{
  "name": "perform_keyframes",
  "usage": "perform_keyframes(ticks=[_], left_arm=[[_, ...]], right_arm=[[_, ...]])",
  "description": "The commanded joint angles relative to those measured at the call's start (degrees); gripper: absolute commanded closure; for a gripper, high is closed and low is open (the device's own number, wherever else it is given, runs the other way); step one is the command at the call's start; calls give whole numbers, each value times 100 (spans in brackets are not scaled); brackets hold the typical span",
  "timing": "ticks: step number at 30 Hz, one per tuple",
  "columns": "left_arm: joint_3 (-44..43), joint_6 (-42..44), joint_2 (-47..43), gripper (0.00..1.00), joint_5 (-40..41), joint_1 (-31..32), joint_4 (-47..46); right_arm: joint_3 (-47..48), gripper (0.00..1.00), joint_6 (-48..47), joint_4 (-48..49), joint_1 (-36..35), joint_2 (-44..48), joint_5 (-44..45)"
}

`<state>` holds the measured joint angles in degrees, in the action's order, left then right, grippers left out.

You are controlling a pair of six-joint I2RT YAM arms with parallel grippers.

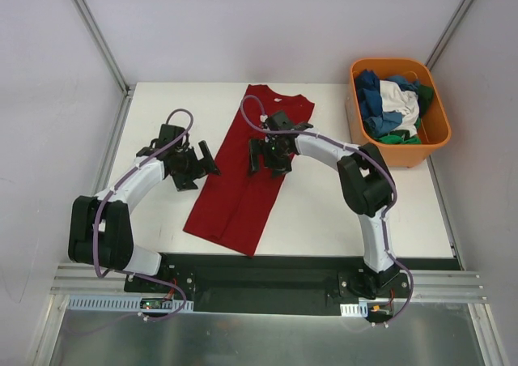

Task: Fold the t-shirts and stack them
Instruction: Fold the tshirt

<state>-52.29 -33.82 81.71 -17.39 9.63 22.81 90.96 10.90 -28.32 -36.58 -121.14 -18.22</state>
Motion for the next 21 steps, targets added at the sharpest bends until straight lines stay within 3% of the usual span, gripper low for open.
perform_keyframes(ticks=[1, 9, 15, 21], left_arm=[[140, -54, -340, 1, -150, -5, -40], [325, -28, -156, 1, -950, 4, -48], [562, -81, -42, 1, -1100, 425, -40], [711, -116, 73, 1, -1328, 1137, -40]], right_arm=[[221, 3, 9, -217, 378, -296, 186], [308, 3, -412, -473, 1047, -217, 354], [616, 3, -1046, -859, 1232, 187, 486], [-278, 3, -1292, -466, 987, 1521, -77]])
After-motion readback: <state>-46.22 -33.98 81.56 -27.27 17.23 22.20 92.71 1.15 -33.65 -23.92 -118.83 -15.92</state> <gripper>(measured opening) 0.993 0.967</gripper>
